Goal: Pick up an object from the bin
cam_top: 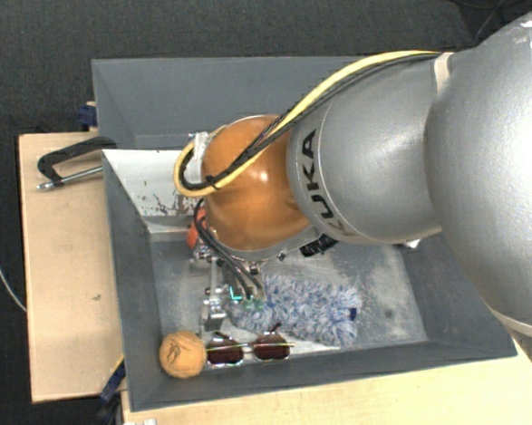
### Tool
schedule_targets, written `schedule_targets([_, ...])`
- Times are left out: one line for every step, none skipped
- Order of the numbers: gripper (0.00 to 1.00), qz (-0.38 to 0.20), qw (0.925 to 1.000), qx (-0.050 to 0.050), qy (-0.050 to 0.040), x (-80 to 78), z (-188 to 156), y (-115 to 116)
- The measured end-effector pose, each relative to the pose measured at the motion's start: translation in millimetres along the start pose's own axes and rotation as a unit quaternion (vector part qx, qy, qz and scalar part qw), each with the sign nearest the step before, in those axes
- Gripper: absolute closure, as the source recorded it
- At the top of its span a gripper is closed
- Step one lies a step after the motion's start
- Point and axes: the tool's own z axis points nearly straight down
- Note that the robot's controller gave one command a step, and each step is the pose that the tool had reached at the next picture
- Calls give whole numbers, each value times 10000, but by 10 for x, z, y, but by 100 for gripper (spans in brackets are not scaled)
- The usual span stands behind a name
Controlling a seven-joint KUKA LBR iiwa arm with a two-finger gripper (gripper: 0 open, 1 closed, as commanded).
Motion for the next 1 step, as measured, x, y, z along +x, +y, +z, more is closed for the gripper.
schedule_targets([0, 7, 10000, -1, -4, -5, -3, -4])
